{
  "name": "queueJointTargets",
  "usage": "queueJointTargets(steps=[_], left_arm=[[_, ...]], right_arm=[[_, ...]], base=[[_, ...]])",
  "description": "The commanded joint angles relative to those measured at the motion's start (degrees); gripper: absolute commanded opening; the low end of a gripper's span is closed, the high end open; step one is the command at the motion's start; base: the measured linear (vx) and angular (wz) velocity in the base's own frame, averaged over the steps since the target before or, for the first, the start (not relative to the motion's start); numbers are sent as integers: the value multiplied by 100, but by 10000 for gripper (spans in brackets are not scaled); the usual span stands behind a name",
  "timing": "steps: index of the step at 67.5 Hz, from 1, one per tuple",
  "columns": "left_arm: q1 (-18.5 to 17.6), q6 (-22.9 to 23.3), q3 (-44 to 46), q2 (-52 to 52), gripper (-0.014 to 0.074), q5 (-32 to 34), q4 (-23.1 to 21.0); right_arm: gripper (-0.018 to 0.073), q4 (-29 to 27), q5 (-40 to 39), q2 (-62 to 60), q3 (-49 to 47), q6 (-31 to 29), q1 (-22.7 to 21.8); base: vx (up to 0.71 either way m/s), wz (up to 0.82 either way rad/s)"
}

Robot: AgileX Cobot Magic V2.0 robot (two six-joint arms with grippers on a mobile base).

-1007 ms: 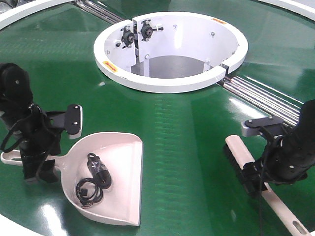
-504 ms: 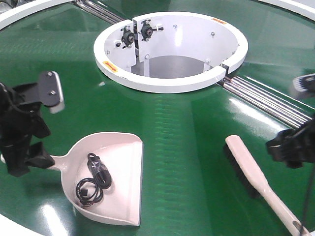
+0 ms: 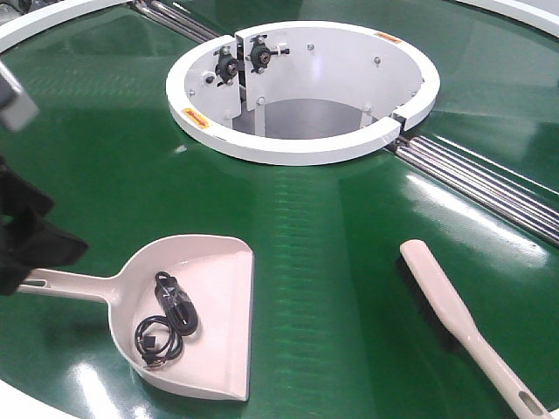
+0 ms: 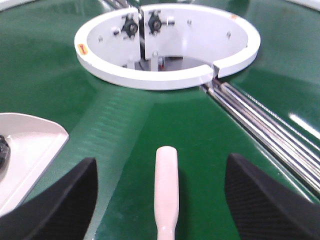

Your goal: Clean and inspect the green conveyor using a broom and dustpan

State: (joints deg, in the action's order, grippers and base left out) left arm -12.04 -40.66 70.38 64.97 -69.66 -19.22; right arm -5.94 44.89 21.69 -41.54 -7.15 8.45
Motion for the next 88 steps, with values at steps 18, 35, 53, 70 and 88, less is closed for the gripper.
queueJointTargets(steps=[18, 35, 53, 70, 88], left_arm=[[-34, 281, -1318, -2526, 449, 2385, -850], [-28, 315, -4201, -4152, 449, 5161, -687], [-28, 1424, -5660, -4314, 441, 6495, -689], [-28, 1476, -5595, -4314, -9, 6345, -629], [-28, 1476, -5595, -4314, -8, 6636, -641]], right_arm=[[518, 26, -2535, -1716, 1693, -67, -12], [518, 77, -2830, -1842, 2398, -67, -12], [430, 83, -2915, -1842, 2635, -67, -12], [-15, 24, -2740, -1842, 2635, -8, -12], [-9, -71, -2740, -1842, 2635, 1, -12]], base=[[0, 0], [0, 0], [0, 0], [0, 0], [0, 0]])
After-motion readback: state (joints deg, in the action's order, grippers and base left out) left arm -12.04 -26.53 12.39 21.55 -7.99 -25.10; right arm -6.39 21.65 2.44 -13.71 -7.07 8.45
